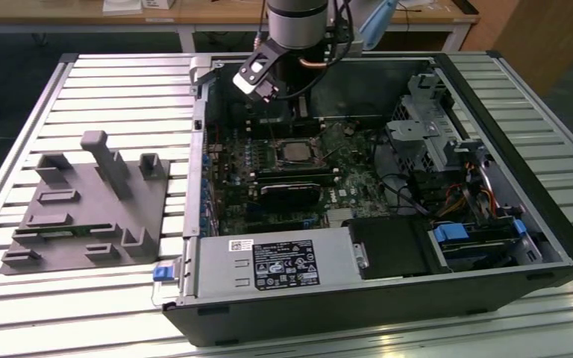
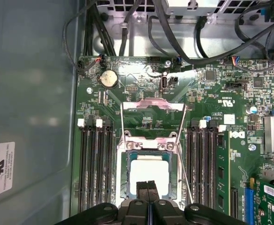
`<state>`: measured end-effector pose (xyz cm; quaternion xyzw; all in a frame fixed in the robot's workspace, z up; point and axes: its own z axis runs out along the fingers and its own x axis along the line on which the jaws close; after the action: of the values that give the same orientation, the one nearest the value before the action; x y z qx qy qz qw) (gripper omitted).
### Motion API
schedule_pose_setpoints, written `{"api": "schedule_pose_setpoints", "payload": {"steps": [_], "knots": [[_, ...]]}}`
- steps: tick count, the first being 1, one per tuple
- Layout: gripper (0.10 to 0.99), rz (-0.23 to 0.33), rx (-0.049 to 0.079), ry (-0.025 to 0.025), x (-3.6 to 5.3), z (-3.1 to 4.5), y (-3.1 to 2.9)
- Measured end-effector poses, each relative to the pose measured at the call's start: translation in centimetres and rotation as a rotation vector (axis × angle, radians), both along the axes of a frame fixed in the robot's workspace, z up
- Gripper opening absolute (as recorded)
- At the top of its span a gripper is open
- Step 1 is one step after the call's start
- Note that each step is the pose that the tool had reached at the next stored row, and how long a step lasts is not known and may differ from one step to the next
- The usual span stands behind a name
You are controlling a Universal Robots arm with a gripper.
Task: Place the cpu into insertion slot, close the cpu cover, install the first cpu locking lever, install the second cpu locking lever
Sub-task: 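Close the cpu cover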
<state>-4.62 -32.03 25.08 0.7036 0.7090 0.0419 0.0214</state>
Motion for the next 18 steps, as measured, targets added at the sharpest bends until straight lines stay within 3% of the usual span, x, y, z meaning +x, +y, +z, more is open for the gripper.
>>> {"api": "schedule_pose_setpoints", "payload": {"steps": [10, 18], "knots": [[0.106, 0.000, 0.000, 0.0000, 0.03, 0.54, 0.00], [0.106, 0.000, 0.000, 0.0000, 0.88, 0.54, 0.01]]}}
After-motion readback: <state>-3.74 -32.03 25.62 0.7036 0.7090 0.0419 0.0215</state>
